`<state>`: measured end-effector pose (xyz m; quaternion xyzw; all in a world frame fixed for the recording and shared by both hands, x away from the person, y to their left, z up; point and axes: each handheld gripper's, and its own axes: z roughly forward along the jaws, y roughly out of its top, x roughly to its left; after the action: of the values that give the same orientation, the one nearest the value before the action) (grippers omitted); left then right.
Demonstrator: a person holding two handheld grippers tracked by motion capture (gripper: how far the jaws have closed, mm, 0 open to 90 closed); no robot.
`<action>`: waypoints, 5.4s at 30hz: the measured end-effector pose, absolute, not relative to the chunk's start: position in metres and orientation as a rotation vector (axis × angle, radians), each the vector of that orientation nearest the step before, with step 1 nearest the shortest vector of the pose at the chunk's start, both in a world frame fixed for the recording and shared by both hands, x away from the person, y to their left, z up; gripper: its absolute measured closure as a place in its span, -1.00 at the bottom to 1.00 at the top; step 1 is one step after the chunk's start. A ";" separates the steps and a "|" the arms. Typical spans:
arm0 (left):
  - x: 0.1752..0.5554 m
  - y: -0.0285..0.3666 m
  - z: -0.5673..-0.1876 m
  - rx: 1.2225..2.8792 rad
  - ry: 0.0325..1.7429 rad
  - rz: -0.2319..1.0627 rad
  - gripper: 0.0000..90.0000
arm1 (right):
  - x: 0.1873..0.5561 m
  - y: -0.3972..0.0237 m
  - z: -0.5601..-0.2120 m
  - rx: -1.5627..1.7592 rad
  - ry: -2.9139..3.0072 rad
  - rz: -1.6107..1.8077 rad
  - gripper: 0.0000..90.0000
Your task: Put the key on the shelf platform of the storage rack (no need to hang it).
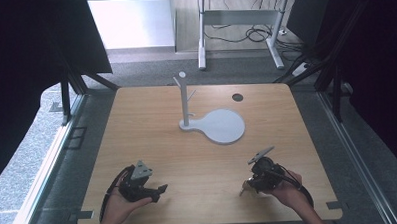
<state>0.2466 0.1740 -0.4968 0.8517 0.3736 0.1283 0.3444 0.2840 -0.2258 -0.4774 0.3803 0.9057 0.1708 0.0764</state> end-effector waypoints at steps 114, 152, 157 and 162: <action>0.249 0.174 -0.500 2.225 0.974 0.320 -0.52 | 0.374 -0.193 -0.396 1.086 2.627 0.616 0.48; 0.250 0.175 -0.501 2.227 0.974 0.317 -0.52 | 0.424 -0.185 -0.393 1.169 2.608 0.624 0.48; 0.250 0.175 -0.502 2.230 0.975 0.315 -0.52 | 0.430 -0.183 -0.395 1.182 2.607 0.623 0.48; 0.250 0.175 -0.502 2.231 0.975 0.313 -0.52 | 0.437 -0.180 -0.399 1.191 2.615 0.613 0.48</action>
<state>0.2503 0.1751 -0.5023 0.8558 0.3739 0.1203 0.3368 0.4368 -0.1801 -0.3987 0.4032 0.8854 0.2076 0.1018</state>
